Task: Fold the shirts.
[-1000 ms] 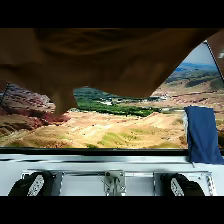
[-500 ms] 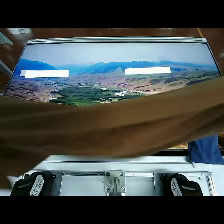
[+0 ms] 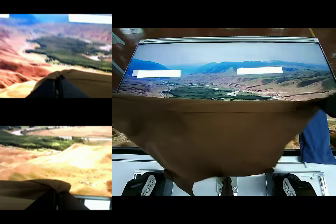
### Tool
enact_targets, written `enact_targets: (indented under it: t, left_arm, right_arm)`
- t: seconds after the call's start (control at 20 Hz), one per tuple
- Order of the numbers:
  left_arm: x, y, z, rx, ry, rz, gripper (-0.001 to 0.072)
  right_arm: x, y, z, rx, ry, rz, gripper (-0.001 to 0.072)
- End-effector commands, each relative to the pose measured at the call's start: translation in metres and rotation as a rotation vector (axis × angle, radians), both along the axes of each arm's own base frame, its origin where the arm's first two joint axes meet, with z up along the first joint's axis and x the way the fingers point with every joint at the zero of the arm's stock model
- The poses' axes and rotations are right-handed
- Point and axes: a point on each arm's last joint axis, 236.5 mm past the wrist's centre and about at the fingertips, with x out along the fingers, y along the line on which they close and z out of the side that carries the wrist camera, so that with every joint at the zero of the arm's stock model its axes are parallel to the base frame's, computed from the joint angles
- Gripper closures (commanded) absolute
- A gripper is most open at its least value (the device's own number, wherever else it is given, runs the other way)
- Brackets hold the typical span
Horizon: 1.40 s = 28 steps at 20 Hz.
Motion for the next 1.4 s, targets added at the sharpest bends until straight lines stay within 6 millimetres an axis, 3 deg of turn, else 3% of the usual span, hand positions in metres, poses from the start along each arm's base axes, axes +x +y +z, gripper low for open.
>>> enact_targets:
  t: [0.0,0.15,0.3,0.4,0.55,0.7,1.0,1.25,1.35]
  left_arm:
    - [0.067,0.001,-0.090,-0.155,0.152,-0.043,0.0670]
    - [0.141,-0.004,-0.138,-0.284,0.156,-0.087,0.0670]
    - [0.208,-0.016,-0.179,-0.369,0.125,-0.107,0.0670]
    - [0.240,-0.020,-0.209,-0.373,0.107,-0.074,0.0670]
    - [0.281,-0.008,-0.240,-0.339,0.044,0.029,0.0670]
    - [0.302,0.001,-0.263,-0.309,0.009,0.097,0.0670]
    - [0.308,0.004,-0.310,-0.302,0.075,0.123,0.0669]
    - [0.307,0.001,-0.320,-0.305,0.097,0.119,0.0669]
    - [0.299,-0.010,-0.322,-0.274,0.138,0.037,0.0670]
  right_arm:
    - [0.067,-0.008,-0.101,0.074,0.100,-0.030,0.0639]
    - [0.149,-0.004,-0.159,0.145,0.042,-0.030,0.0639]
    - [0.216,0.014,-0.194,0.145,-0.090,-0.006,0.0638]
    - [0.247,0.015,-0.200,0.121,-0.186,-0.055,0.0639]
    - [0.281,0.001,-0.192,0.136,-0.316,-0.191,0.0639]
    - [0.289,-0.007,-0.199,0.152,-0.331,-0.247,0.0639]
    - [0.282,0.000,-0.245,0.198,-0.201,-0.275,0.0638]
    - [0.268,0.011,-0.265,0.258,-0.092,-0.303,0.0638]
    - [0.254,0.021,-0.274,0.282,-0.009,-0.288,0.0638]
